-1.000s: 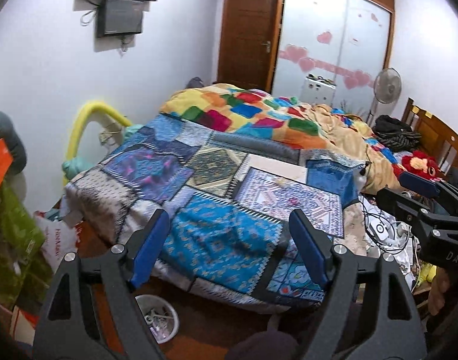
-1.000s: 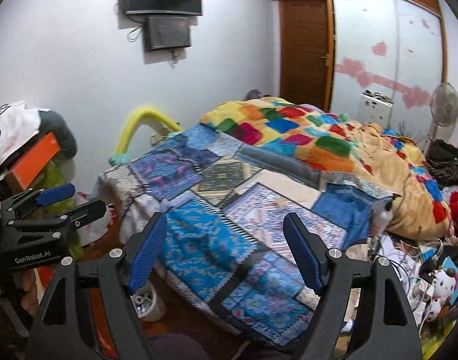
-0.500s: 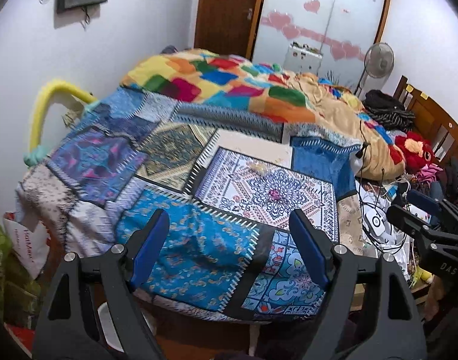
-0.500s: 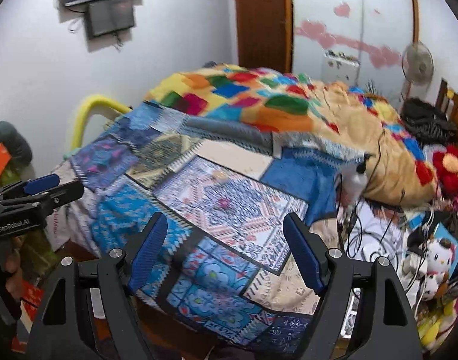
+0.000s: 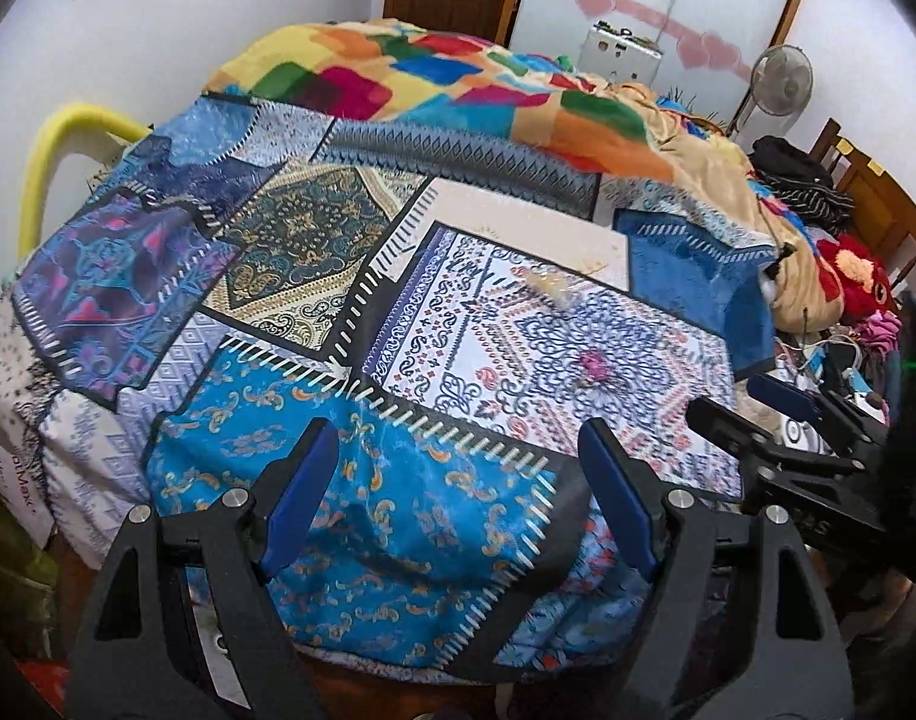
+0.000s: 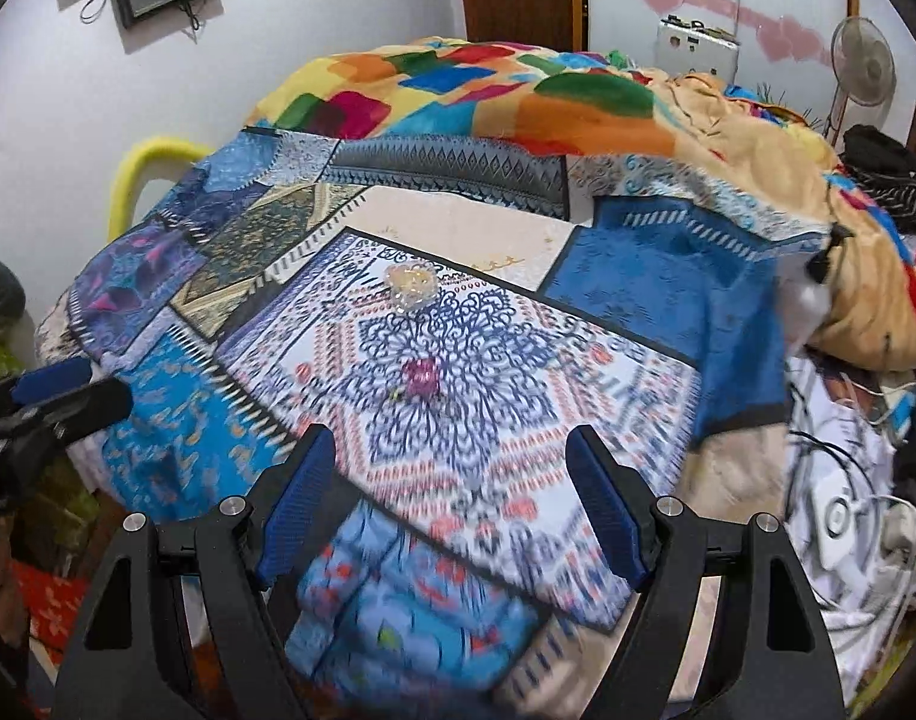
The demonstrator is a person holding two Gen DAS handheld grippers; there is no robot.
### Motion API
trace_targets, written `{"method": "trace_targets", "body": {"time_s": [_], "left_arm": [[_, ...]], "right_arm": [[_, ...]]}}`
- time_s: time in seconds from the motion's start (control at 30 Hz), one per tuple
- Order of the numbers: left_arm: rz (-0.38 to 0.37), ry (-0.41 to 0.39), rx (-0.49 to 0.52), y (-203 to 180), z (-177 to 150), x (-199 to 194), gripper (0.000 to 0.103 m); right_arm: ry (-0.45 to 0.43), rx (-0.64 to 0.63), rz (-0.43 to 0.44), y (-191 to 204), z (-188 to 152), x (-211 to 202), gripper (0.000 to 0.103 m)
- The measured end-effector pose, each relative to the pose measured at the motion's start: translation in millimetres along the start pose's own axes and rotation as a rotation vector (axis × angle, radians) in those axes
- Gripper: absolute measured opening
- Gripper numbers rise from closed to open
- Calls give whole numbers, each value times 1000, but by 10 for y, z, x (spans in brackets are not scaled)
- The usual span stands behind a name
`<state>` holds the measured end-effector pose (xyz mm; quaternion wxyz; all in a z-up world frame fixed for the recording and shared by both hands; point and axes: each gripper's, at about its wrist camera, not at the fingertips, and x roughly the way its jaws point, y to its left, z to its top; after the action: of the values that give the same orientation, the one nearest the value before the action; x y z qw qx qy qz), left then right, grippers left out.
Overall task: Collect trash
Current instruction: 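Grasp the purple item with the right tool while the left tool grasps the clear plastic bag, then carry the purple item and plastic bag down to the white bucket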
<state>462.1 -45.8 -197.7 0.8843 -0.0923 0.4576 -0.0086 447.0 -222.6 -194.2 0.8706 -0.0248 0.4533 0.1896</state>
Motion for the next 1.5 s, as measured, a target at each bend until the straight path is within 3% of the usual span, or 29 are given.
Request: {"method": "trace_targets", "body": {"time_s": [0.2,0.33,0.4,0.53,0.87,0.97,1.1,1.17,1.33,1.5], "left_arm": [[3,36,2,80,64,369,81],[6,34,10,86,138,517,81],[7,29,15,77,186,570,81],[-18,29,29,2,313,678,81],[-85,63,43,-382,655,1137,81],[-97,59,32,-467,722,1328,64],[-137,111,-49,-482,743,1618,57],[-149,84,-86,-481,744,1655,56],[-159,74,-51,-574,758,1703,23],[-156,76,-28,-594,709,1594,18]], "right_arm": [[61,-18,35,26,98,504,45],[76,-44,59,62,131,687,37],[84,-66,59,89,115,745,24],[54,-81,79,94,86,739,12],[23,-51,27,-219,119,562,12],[-4,-30,8,-325,159,504,12],[-19,-10,-6,-420,203,476,12],[-21,-8,-7,-424,226,481,12],[-20,1,-8,-431,210,461,12],[-21,15,-8,-435,210,393,12]]}}
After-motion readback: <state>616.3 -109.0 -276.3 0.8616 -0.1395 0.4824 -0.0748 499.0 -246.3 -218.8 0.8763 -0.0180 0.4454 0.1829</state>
